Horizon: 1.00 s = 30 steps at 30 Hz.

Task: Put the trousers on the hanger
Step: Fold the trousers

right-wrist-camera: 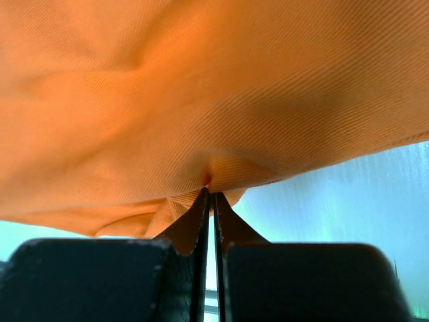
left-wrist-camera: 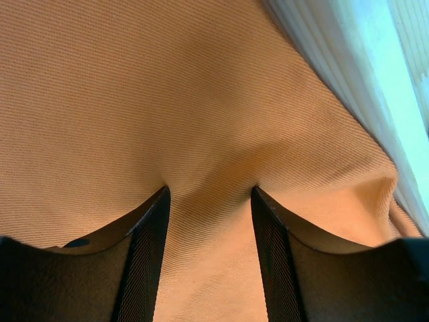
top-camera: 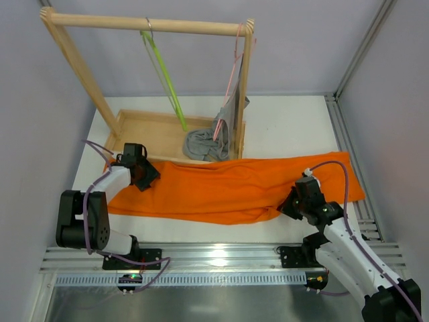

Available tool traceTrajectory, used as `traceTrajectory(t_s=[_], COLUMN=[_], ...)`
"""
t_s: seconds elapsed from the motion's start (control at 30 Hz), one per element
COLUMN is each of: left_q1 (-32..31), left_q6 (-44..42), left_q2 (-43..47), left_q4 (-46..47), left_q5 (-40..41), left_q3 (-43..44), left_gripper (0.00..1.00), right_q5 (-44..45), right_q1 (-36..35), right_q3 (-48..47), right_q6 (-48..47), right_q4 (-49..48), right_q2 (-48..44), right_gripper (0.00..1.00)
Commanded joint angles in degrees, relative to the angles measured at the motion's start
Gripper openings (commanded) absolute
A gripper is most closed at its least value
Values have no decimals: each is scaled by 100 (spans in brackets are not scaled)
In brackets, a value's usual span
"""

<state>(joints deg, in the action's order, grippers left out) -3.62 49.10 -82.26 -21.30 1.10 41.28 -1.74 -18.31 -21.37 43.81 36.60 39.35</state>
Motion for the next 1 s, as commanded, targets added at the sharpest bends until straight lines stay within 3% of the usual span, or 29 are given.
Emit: traceTrajectory(t_s=[0.0,0.3,0.47,0.73,0.97], left_q1=[36,37,37,28,36], left_q6=[-76,-85,-94,-103,-120], left_q2=[-185,-273,-255,-194,-168], left_q4=[91,91,100,64,29], left_q5=[355,364,338,241,215], left_q3=[47,65,82,126,144], left_gripper=[52,52,52,52,52], right_q5=[-407,419,262,-125,-301], right_q1=[-33,-33,-33,-33,-33], right_q3=[-34,-307,-342,-640,-545], right_q6=[-303,233,294,602,812], right_q4=[75,1393,1815,1886,1499], right_q2=[-392,-1456,-1993,-1818,-1194], right_gripper=[4,4,4,32,33])
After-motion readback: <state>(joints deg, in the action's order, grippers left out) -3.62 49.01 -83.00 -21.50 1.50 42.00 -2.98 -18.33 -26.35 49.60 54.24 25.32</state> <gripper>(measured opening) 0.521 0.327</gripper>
